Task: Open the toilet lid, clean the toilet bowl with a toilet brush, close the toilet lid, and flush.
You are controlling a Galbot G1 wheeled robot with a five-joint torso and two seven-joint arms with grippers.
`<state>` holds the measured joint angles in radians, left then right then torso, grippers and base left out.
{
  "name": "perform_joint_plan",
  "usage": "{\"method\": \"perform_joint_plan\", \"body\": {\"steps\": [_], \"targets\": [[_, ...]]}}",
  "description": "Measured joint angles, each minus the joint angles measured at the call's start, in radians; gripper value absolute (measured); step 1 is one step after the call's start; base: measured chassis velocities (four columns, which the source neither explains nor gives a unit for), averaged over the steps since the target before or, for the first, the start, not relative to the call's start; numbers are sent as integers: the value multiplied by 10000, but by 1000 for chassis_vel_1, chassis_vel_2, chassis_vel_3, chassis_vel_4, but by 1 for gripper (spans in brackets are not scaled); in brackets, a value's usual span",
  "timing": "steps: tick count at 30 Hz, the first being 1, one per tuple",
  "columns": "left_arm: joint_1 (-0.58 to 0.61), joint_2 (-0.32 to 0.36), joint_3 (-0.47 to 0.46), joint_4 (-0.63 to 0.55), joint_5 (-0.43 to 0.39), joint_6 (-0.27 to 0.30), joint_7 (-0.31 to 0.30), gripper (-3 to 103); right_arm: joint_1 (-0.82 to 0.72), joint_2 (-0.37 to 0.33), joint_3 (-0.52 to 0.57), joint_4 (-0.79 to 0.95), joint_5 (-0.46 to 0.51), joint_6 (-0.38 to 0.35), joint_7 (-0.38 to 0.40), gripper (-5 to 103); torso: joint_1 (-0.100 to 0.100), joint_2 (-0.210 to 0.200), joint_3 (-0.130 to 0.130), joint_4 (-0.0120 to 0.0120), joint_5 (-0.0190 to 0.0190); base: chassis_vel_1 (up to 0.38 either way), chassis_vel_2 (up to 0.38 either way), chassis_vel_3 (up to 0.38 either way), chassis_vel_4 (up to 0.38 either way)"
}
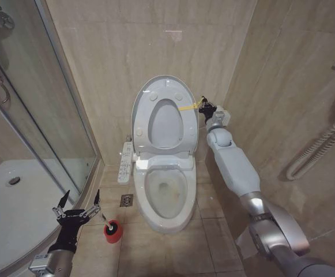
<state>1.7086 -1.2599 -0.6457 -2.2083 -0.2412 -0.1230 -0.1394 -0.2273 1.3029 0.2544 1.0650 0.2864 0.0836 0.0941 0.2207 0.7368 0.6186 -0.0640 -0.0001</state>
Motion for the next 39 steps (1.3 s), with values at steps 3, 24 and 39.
{"method": "perform_joint_plan", "body": {"steps": [3,24,39], "targets": [[0,0,0,0,0,0,0,100,-372,-314,-52,580,127,-114,190,0,0,0,0,2,1,0,0,0,0],[0,0,0,0,0,0,0,100,-2474,-1657,8,2757,594,-445,173,76,-1,0,0,2,3,0,0,0,0],[0,0,0,0,0,0,0,100,-2994,-2037,72,3842,995,-535,86,100,-1,0,-1,1,1,0,0,0,0]]}}
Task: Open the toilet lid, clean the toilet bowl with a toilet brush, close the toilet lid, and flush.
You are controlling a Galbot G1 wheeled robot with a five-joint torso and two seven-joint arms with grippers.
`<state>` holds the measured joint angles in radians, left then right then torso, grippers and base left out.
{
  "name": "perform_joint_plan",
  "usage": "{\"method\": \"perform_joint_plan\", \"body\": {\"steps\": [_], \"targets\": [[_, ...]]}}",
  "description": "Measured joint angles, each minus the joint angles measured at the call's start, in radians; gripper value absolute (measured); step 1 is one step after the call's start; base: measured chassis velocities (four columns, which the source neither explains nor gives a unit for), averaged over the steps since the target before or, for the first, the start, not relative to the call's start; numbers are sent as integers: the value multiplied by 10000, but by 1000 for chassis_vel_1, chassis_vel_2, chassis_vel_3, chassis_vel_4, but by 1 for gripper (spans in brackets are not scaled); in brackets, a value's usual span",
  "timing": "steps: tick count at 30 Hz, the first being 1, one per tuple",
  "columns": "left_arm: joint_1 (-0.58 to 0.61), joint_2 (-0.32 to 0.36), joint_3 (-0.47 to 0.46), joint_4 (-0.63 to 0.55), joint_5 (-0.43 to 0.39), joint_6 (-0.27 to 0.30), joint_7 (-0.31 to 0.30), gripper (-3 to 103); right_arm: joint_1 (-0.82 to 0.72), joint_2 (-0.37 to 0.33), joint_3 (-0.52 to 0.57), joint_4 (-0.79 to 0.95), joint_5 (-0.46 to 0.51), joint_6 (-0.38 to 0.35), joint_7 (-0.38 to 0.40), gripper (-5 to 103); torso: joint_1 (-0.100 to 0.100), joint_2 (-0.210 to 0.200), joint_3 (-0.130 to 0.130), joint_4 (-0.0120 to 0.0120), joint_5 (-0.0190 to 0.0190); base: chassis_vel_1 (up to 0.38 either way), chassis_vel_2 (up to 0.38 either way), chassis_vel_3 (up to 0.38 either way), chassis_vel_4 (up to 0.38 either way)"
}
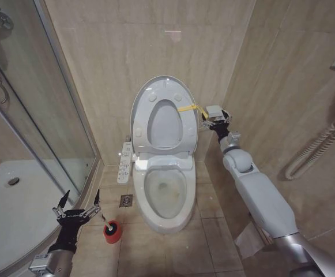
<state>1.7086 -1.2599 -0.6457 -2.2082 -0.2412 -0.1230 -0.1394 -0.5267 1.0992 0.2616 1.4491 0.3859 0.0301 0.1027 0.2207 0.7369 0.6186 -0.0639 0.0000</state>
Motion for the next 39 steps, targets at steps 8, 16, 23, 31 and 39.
{"method": "perform_joint_plan", "body": {"steps": [8,16,23,31,39], "targets": [[0,0,0,0,0,0,0,100,-282,-212,-28,687,417,-269,3,100,0,0,0,0,-1,0,0,0,0],[0,0,0,0,0,0,0,100,-726,-375,-150,1292,728,-499,-177,100,0,0,0,0,0,0,0,0,0],[0,0,0,0,0,0,0,100,-1405,-344,50,2022,808,-657,92,100,0,0,1,2,-1,0,0,0,0],[0,0,1,0,0,0,1,100,-2936,-317,875,2690,783,-733,587,100,0,0,1,-1,0,0,0,0,0],[0,0,0,0,0,1,1,100,-4740,-352,1633,3280,195,-527,976,100,-1,0,0,-3,2,0,0,0,0]]}}
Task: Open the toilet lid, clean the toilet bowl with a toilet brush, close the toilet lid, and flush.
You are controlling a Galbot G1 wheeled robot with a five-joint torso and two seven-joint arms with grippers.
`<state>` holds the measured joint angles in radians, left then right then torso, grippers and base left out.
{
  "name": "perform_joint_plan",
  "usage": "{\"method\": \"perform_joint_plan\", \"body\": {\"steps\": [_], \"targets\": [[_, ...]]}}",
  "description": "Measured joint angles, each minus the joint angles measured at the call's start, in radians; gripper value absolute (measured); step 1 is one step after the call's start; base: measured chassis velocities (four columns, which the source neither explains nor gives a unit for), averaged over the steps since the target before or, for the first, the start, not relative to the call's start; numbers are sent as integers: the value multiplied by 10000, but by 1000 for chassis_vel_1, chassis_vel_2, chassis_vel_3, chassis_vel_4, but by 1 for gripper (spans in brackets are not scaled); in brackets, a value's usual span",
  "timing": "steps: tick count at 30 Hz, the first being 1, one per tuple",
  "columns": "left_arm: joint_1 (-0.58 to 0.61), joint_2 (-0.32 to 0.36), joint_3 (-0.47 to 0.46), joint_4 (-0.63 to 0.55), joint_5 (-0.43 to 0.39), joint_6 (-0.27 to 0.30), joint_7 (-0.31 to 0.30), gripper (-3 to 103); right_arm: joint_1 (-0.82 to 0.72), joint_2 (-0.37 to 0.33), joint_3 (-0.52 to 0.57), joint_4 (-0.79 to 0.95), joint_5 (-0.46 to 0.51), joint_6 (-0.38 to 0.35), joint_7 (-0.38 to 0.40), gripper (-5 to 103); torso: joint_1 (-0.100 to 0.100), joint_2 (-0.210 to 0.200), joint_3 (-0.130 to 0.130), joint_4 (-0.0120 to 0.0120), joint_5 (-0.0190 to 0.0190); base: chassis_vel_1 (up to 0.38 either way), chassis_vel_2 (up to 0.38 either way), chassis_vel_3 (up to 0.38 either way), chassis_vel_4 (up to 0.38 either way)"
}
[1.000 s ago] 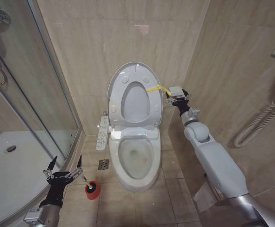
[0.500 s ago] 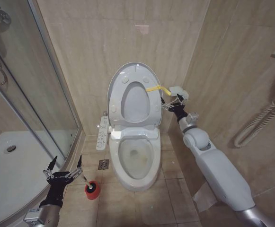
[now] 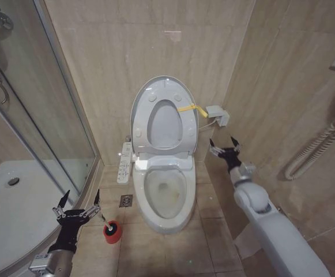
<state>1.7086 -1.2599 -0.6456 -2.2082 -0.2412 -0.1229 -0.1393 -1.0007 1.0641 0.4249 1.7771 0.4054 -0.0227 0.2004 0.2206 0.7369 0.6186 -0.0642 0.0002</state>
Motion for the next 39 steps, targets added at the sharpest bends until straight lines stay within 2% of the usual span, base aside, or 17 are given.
{"method": "perform_joint_plan", "body": {"steps": [7,16,20,25,39], "targets": [[0,0,0,0,0,0,0,100,-923,174,197,783,-116,-165,309,100,0,0,0,4,-2,0,0,0,0],[0,0,-1,0,0,-1,-2,100,-2400,890,546,1728,-627,-81,69,100,1,-1,0,2,-3,0,0,0,0],[0,0,-1,0,0,-1,-1,100,-3434,1474,1005,2289,-1383,58,-258,100,1,-1,-1,2,-3,0,0,0,0],[0,0,0,0,0,0,-1,100,-3919,2020,1334,2446,-2051,460,-429,100,0,0,-1,2,-3,0,0,0,0],[0,0,0,0,0,-1,-1,100,-4701,3096,1026,2976,-2679,632,-164,100,1,-1,0,3,-4,0,0,0,0]]}}
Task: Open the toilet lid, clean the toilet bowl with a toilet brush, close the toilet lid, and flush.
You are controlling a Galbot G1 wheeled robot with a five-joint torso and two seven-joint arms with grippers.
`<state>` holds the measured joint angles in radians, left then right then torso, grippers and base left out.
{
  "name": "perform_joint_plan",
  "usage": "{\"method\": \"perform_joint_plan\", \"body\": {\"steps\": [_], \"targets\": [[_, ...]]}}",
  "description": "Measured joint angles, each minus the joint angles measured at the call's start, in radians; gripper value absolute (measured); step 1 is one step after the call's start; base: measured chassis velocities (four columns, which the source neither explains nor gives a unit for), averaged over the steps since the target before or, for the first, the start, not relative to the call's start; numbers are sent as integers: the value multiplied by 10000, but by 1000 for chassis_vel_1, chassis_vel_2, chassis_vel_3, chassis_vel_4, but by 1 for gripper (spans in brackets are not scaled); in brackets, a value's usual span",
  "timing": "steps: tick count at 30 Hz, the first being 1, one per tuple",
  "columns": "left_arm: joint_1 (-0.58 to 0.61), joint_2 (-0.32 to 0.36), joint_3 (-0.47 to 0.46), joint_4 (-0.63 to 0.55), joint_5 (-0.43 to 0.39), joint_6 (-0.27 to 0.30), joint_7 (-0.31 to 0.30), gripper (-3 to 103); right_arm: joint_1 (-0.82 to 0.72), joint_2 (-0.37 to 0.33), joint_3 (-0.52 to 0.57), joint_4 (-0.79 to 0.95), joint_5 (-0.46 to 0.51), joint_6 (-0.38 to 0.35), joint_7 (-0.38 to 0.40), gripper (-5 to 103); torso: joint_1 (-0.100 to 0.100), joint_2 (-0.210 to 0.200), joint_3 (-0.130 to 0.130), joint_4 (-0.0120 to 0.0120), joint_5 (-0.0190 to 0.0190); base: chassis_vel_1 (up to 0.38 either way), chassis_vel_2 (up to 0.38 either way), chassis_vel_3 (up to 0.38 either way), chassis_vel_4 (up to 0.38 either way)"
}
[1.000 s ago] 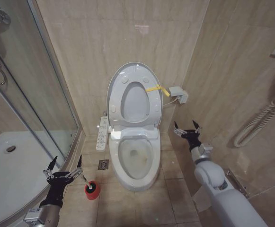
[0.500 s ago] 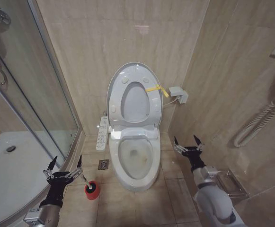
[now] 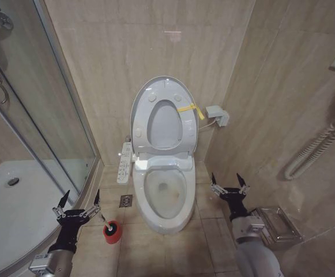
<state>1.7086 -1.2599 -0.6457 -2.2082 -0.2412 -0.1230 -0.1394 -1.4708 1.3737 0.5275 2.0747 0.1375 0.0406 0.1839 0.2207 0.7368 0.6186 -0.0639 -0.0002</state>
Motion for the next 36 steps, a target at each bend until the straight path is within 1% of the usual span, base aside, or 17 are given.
{"method": "perform_joint_plan", "body": {"steps": [10,19,36], "targets": [[0,0,0,0,0,0,0,100,-235,107,-187,154,-192,319,-172,100,0,0,0,0,1,0,0,0,0],[0,0,0,0,0,0,0,100,-287,-3,-294,415,-163,8,-48,100,0,0,0,0,1,0,0,0,0],[0,0,0,0,0,0,0,100,-341,183,-400,628,-110,-6,-255,100,0,0,0,0,1,0,0,0,0]]}}
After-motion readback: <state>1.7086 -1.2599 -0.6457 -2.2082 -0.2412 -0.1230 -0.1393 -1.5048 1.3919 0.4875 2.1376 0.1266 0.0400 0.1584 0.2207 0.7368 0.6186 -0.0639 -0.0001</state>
